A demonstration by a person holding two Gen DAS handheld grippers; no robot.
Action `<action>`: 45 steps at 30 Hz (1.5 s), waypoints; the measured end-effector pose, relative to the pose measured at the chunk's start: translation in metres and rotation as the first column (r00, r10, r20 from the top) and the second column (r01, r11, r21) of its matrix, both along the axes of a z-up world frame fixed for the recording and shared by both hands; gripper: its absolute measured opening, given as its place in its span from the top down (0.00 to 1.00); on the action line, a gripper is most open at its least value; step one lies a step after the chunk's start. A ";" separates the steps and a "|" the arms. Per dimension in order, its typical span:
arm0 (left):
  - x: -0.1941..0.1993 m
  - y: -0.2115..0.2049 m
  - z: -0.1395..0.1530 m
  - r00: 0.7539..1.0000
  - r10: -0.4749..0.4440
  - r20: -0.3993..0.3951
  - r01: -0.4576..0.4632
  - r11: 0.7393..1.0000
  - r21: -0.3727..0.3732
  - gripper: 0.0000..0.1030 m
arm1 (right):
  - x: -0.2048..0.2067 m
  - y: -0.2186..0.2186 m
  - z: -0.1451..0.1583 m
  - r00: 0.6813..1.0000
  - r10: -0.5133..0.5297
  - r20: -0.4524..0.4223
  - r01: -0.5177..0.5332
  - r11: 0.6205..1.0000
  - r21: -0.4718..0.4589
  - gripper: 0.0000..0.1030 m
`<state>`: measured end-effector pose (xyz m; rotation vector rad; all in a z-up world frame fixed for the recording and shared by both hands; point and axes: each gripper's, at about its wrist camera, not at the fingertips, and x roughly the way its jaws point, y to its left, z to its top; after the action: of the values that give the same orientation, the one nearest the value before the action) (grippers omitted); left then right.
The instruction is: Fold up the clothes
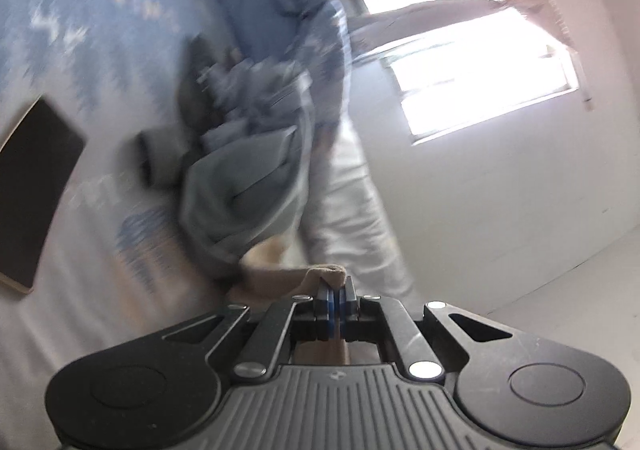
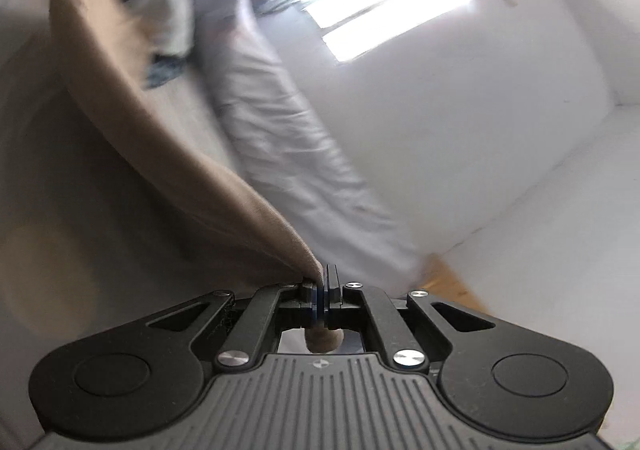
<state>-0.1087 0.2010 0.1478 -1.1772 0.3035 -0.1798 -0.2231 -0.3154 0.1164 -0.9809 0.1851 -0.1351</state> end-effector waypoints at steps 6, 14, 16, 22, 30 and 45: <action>-0.018 0.004 0.054 0.994 0.003 0.110 0.012 0.991 -0.136 1.00 | -0.023 -0.008 0.071 0.989 -0.040 0.140 0.037 0.999 0.023 1.00; -0.041 -0.002 0.106 0.983 0.030 0.183 -0.004 0.990 -0.142 1.00 | -0.040 -0.002 0.122 0.973 -0.062 0.222 0.050 0.997 0.060 1.00; -0.033 -0.004 0.105 0.985 0.027 0.170 -0.007 0.993 -0.117 1.00 | -0.034 0.000 0.118 0.978 -0.061 0.201 0.051 0.997 0.055 1.00; 0.024 -0.015 0.058 1.000 0.010 0.022 -0.009 0.999 -0.046 1.00 | 0.028 -0.008 0.069 0.996 -0.088 0.031 0.083 0.988 0.132 1.00; 0.131 -0.040 -0.034 0.978 0.023 -0.208 -0.017 0.999 0.030 1.00 | 0.160 -0.027 0.003 0.970 -0.096 -0.224 0.146 0.965 0.218 1.00; 0.232 -0.046 -0.132 0.941 0.001 -0.339 0.063 0.982 0.178 0.95 | 0.286 -0.098 -0.079 0.853 -0.119 -0.508 0.371 0.824 0.429 0.80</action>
<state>0.1231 0.1547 0.0161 -1.0134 0.6293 0.0266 0.0624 -0.4133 0.0374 -0.4243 0.7617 -0.0845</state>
